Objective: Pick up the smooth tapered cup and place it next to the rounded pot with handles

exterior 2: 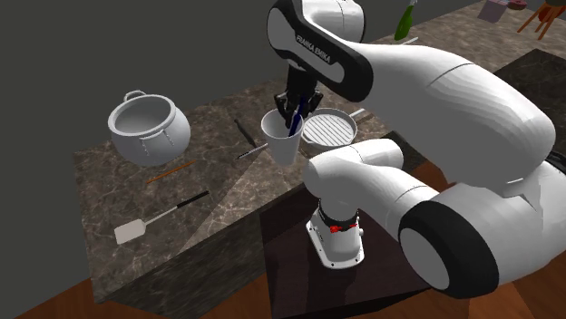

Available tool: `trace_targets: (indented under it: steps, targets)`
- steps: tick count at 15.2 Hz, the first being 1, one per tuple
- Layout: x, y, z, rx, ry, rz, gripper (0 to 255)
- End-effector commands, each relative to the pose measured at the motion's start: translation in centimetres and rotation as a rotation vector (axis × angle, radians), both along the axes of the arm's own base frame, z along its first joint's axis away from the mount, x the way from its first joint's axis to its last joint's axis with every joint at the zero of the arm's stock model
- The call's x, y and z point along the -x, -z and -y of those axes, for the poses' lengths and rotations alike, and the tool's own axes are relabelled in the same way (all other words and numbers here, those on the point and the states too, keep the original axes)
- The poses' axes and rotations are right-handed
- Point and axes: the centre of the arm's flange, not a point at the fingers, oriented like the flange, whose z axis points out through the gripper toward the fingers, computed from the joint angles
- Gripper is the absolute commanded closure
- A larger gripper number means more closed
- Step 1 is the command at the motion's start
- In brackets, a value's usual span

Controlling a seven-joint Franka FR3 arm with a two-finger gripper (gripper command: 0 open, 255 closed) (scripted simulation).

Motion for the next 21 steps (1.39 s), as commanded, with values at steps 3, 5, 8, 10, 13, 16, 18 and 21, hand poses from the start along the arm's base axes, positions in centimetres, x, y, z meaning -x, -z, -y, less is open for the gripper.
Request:
trace_targets:
  steps: [3,5,8,10,13,16,18,21]
  targets:
    - [0.1,-2.3,0.0,0.000,0.000,0.000,255]
    - [0.1,-3.4,0.0,0.000,0.000,0.000,255]
    - [0.1,-4.9,0.0,0.000,0.000,0.000,255]
    - [0.1,-6.0,0.0,0.000,0.000,0.000,255]
    - [0.1,-7.6,0.0,0.000,0.000,0.000,255]
    - [0.1,-9.2,0.0,0.000,0.000,0.000,255]
    - [0.1,-10.2,0.0,0.000,0.000,0.000,255]
    - [0.1,-11.8,0.0,0.000,0.000,0.000,255]
